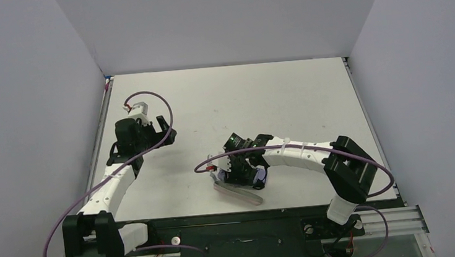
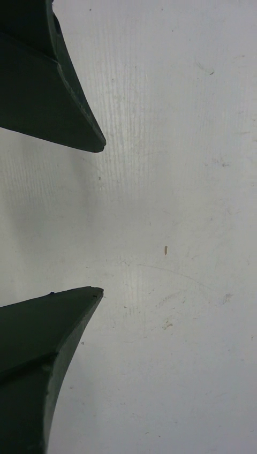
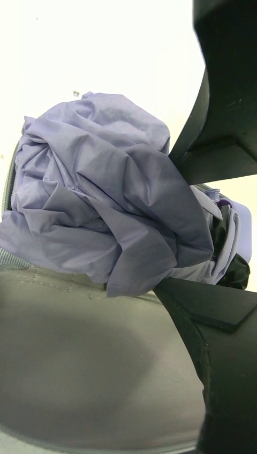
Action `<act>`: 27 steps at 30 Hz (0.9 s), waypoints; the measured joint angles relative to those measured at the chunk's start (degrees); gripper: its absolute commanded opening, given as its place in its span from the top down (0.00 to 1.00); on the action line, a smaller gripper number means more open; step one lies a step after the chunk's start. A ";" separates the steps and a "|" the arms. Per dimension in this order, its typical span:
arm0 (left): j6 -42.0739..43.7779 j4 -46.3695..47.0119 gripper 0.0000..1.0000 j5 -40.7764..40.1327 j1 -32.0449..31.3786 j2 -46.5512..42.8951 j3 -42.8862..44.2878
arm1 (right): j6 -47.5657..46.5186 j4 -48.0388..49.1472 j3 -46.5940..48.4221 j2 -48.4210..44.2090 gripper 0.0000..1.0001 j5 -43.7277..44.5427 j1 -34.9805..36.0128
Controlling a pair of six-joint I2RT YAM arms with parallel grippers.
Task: Open the umbrella
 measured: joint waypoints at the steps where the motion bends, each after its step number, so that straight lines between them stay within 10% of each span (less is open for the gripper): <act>1: 0.33 -0.07 0.03 0.04 0.00 -0.24 0.02 | 0.00 -0.04 -0.66 -0.92 1.00 -0.94 -0.37; 16: 5.53 -3.08 0.03 0.22 0.09 -0.96 2.47 | -6.71 -9.57 0.44 -6.73 1.00 -14.60 -10.54; 20: 6.08 -3.41 0.03 0.46 0.09 -1.11 2.47 | -6.88 -10.58 2.62 -6.80 0.46 -15.89 -11.43; 27: 7.19 -3.43 0.03 1.11 0.09 -1.20 2.49 | -3.13 -10.34 6.71 -6.78 0.16 -16.83 -11.45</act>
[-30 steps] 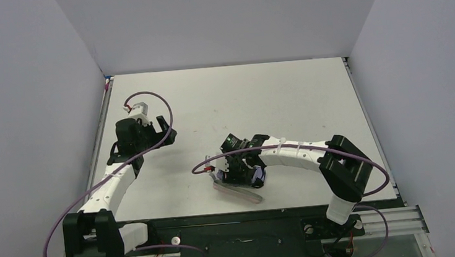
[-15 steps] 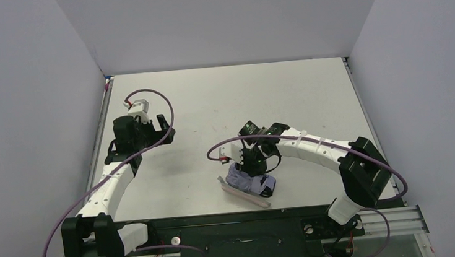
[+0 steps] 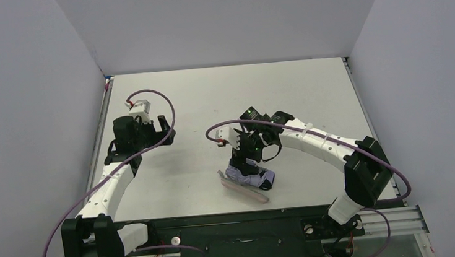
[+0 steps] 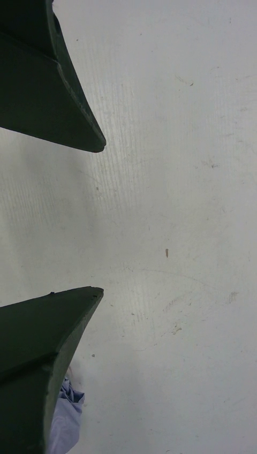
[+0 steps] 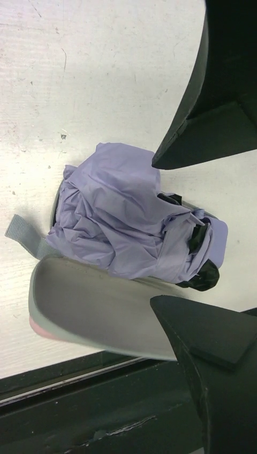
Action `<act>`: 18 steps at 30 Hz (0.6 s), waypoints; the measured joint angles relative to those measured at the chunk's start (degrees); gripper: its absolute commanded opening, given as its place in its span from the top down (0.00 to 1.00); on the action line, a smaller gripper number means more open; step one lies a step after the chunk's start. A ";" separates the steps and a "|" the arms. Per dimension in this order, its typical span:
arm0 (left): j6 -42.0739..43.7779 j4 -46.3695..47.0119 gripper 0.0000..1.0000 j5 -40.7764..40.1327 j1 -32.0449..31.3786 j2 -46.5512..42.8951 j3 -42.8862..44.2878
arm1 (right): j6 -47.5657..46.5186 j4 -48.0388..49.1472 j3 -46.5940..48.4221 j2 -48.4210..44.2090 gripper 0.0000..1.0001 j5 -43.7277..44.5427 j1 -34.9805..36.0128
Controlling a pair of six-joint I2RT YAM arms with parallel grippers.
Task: Open the umbrella
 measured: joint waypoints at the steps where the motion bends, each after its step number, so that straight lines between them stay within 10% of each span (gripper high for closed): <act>1: 0.02 0.02 0.03 0.07 0.00 0.00 0.00 | 0.76 0.22 0.07 0.11 0.16 0.07 0.22; 10: 0.11 0.02 0.03 0.15 0.00 -0.02 0.00 | 8.22 8.83 -2.01 4.70 0.19 8.44 4.22; 18: 0.85 0.02 0.03 0.11 0.00 -0.04 0.00 | 9.81 11.93 -3.48 8.57 0.99 13.07 6.97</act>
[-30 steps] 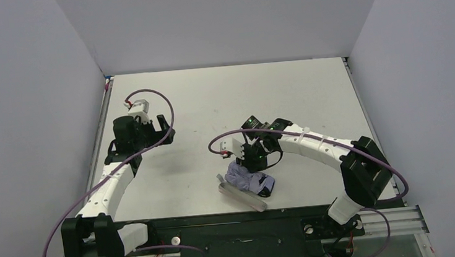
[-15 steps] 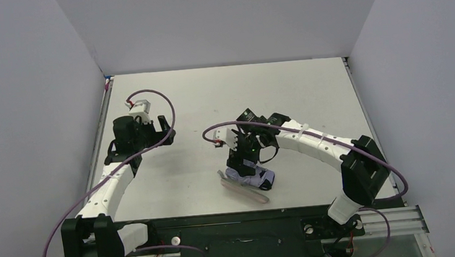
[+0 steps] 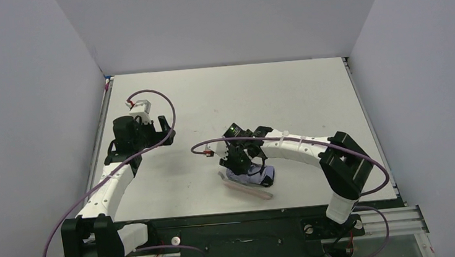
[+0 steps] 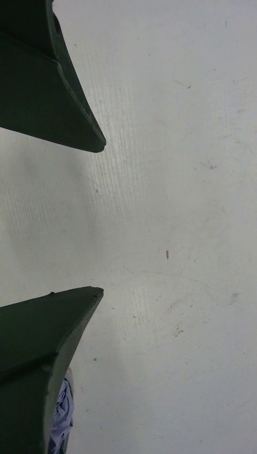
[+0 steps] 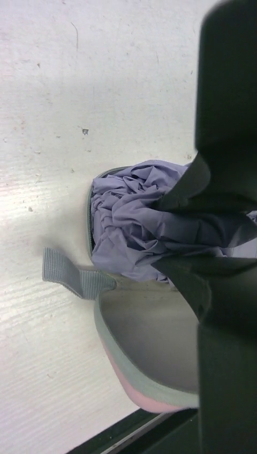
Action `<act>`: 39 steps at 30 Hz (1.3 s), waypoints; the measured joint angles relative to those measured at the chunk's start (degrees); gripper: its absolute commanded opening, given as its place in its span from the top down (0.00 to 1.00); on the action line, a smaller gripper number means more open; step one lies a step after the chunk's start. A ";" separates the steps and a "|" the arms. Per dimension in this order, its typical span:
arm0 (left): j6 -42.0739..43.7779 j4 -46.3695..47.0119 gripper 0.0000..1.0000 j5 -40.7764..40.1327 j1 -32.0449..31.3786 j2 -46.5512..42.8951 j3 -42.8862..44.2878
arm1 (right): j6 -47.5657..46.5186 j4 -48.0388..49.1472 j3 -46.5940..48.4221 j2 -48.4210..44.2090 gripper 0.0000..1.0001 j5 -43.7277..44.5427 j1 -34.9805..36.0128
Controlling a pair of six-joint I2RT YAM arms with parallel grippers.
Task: Open the umbrella
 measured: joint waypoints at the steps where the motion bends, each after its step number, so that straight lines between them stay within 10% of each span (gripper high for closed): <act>1: 0.24 0.00 0.03 0.02 0.00 0.00 0.00 | 0.09 0.35 0.02 -0.26 1.00 -0.17 0.07; 23: 1.90 0.02 0.03 3.17 0.02 1.55 3.32 | 7.13 -3.52 12.15 -6.84 1.00 -21.97 -12.09; 39: -1.42 -4.81 0.03 18.95 -4.26 11.17 26.77 | 51.58 17.99 17.68 -9.77 1.00 -9.73 -35.08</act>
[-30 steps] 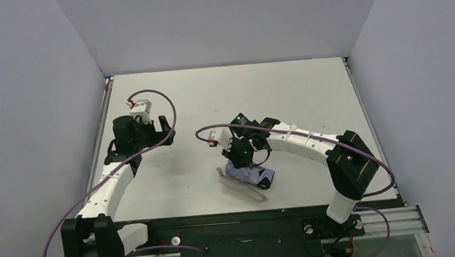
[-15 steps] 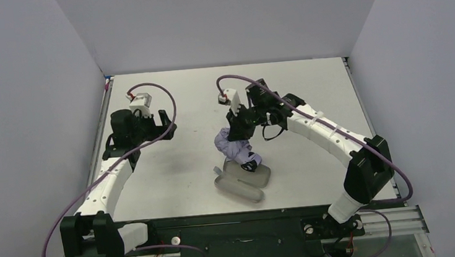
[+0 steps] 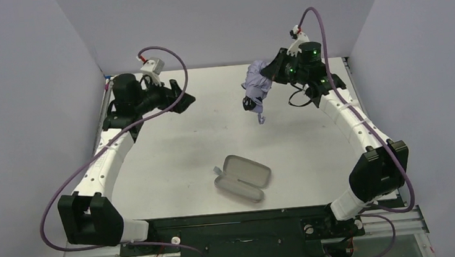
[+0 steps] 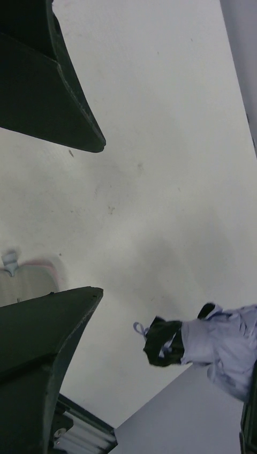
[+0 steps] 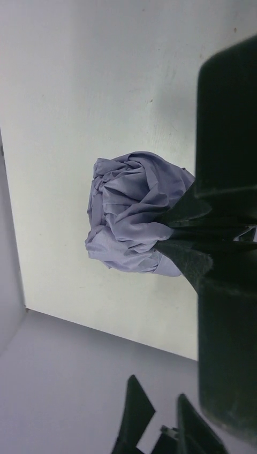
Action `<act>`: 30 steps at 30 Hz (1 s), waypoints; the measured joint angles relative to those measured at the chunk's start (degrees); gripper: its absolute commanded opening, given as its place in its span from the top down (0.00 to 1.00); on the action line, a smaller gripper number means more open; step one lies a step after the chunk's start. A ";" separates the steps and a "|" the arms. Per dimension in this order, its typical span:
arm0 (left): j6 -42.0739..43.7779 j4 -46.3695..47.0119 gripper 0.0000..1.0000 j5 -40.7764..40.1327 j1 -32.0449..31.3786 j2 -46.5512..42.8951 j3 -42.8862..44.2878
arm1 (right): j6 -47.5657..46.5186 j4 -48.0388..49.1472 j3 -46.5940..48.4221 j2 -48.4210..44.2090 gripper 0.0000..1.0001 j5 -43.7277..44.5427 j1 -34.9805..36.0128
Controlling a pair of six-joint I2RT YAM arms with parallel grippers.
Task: Open the umbrella
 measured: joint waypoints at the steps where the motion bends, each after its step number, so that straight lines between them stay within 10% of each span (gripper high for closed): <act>1: -0.11 -0.26 0.03 0.74 -1.57 0.76 1.46 | 2.12 0.24 0.00 0.00 1.00 1.81 -0.63; 17: -8.68 -4.28 0.03 -1.20 -23.76 18.95 20.57 | 10.51 0.59 -5.51 -7.85 1.00 9.70 3.54; 23: -9.94 -6.49 0.43 -3.67 -27.28 24.22 24.44 | 9.57 0.72 -7.32 -9.90 1.00 10.67 5.84; 27: -11.63 -6.03 0.94 -3.32 -27.71 26.03 24.79 | 9.09 0.68 -7.89 -9.90 0.99 11.13 5.84; 30: -13.94 -2.71 1.00 -0.48 -27.54 25.92 23.56 | 9.14 1.27 -8.07 -9.92 0.50 10.84 5.68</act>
